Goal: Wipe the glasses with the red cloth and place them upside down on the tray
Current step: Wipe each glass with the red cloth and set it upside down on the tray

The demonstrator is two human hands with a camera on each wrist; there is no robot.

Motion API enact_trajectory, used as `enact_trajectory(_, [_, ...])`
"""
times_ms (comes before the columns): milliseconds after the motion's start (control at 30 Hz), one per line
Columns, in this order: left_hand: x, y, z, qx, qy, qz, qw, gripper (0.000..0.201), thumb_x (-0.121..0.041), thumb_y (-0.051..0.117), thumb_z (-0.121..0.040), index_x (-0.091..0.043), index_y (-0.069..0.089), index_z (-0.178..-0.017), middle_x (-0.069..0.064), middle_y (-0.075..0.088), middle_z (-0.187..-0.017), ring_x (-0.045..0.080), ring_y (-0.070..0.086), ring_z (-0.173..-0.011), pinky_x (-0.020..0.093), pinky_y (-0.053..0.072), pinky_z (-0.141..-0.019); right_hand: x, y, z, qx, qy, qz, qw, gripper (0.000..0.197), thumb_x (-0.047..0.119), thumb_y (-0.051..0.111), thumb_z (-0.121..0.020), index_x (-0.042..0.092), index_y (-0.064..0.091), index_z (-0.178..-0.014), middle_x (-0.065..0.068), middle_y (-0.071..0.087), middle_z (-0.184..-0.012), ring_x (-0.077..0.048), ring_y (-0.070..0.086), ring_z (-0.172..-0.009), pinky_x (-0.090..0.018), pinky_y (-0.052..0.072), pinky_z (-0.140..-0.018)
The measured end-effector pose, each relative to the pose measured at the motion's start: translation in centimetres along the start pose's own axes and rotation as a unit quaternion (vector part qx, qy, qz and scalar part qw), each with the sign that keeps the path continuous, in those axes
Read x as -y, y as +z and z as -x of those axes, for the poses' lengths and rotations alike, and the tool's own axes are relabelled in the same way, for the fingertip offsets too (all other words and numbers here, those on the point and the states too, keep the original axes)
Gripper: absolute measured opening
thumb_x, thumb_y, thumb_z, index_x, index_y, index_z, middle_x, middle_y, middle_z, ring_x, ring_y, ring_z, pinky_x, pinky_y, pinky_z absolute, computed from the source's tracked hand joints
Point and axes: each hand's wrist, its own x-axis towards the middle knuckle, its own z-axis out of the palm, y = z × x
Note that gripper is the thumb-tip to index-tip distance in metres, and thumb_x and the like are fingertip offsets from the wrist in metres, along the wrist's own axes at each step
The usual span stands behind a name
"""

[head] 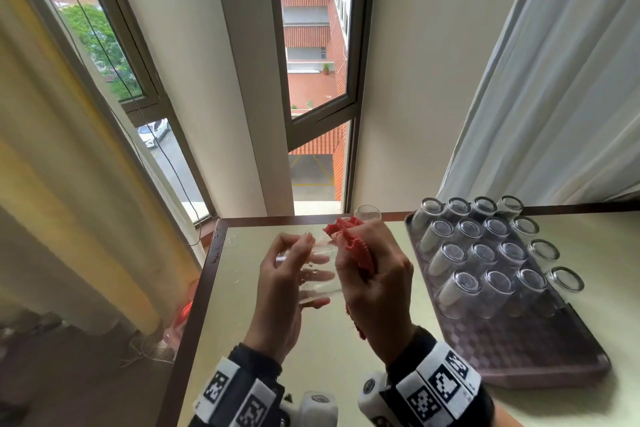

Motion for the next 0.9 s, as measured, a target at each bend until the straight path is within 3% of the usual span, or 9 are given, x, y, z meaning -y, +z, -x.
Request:
enact_trajectory(100, [-0.9,0.0,0.2,0.015,-0.017,-0.002,1.000,0.027,-0.048,0.066,-0.080,-0.022,0.057,-0.084,0.005,0.069,-0.083,0.023,0.068,-0.073,0.028,0.047,-0.048,0.1,-0.2,-0.5,0.002,-0.040,0.008,0.999,0.022,0.024,0.056,-0.093,0.007,0.068,-0.087,-0.006,0.065,-0.088,-0.019,0.063,-0.074,-0.027,0.051,-0.065])
enact_trajectory(233, [-1.6,0.8,0.6,-0.032,0.171,-0.164,0.971,0.026,-0.047,0.063,-0.083,-0.024,0.053,-0.090,-0.003,0.068,-0.085,0.011,0.070,-0.067,0.028,0.055,-0.050,0.1,0.0,-0.8,-0.009,0.191,-0.186,0.964,0.026,0.033,0.057,-0.097,0.009,0.065,-0.091,-0.012,0.067,-0.076,-0.033,0.064,-0.064,-0.031,0.053,-0.059])
enact_trajectory(300, [-1.3,0.9,0.8,-0.028,0.200,-0.194,0.960,0.024,-0.047,0.064,-0.085,-0.026,0.053,-0.090,-0.004,0.068,-0.086,0.013,0.070,-0.070,0.030,0.058,-0.055,0.1,-0.1,-0.8,0.008,0.236,-0.196,0.952,0.033,0.038,0.057,-0.096,0.006,0.066,-0.094,-0.013,0.070,-0.078,-0.035,0.067,-0.071,-0.031,0.056,-0.063])
enact_trajectory(400, [-1.7,0.6,1.0,-0.028,0.091,-0.119,0.988,0.030,-0.046,0.059,-0.082,-0.019,0.053,-0.093,0.010,0.067,-0.093,0.014,0.070,-0.066,0.024,0.052,-0.048,0.2,-0.4,-0.9,0.030,0.098,-0.096,0.990,0.032,0.037,0.055,-0.094,0.006,0.066,-0.092,-0.002,0.065,-0.077,-0.022,0.062,-0.067,-0.035,0.053,-0.061])
enact_trajectory(500, [-2.0,0.3,0.9,-0.005,-0.005,-0.069,0.998,0.025,-0.043,0.055,-0.092,-0.018,0.054,-0.097,0.009,0.066,-0.089,0.014,0.067,-0.065,0.023,0.048,-0.046,0.0,-0.5,-0.8,0.036,-0.050,-0.008,0.998,0.024,0.026,0.055,-0.094,0.006,0.068,-0.090,-0.004,0.064,-0.086,-0.017,0.062,-0.073,-0.031,0.052,-0.063])
enact_trajectory(633, [-1.9,0.7,1.2,-0.039,0.126,-0.146,0.980,0.029,-0.048,0.060,-0.084,-0.021,0.052,-0.093,0.010,0.067,-0.090,0.013,0.069,-0.064,0.025,0.051,-0.044,0.2,0.2,-1.1,0.011,0.165,-0.151,0.975,0.029,0.037,0.055,-0.093,0.011,0.066,-0.089,-0.003,0.070,-0.079,-0.019,0.065,-0.069,-0.031,0.053,-0.063])
enact_trajectory(700, [-1.7,0.6,1.2,-0.039,0.140,-0.152,0.978,0.033,-0.051,0.067,-0.084,-0.023,0.053,-0.092,0.010,0.067,-0.092,0.013,0.070,-0.068,0.024,0.052,-0.044,0.3,0.4,-1.0,0.023,0.237,-0.154,0.959,0.025,0.040,0.055,-0.094,0.019,0.066,-0.088,-0.002,0.072,-0.077,-0.020,0.064,-0.062,-0.033,0.053,-0.059])
enact_trajectory(800, [-1.4,-0.1,1.0,-0.044,0.056,-0.081,0.994,0.035,-0.049,0.072,-0.081,-0.021,0.055,-0.094,0.013,0.069,-0.096,0.014,0.070,-0.067,0.023,0.050,-0.046,0.6,0.6,-0.8,0.031,0.126,-0.050,0.990,0.021,0.045,0.052,-0.092,0.027,0.064,-0.089,0.002,0.069,-0.079,-0.018,0.065,-0.067,-0.041,0.056,-0.062])
enact_trajectory(900, [-1.1,-1.0,0.6,-0.016,0.014,-0.057,0.998,0.039,-0.052,0.067,-0.076,-0.021,0.058,-0.098,0.011,0.071,-0.096,0.016,0.071,-0.071,0.023,0.050,-0.049,0.0,0.9,-0.5,0.030,0.023,-0.027,0.999,0.024,0.033,0.055,-0.093,0.012,0.066,-0.091,-0.002,0.065,-0.084,-0.020,0.064,-0.070,-0.042,0.053,-0.061])
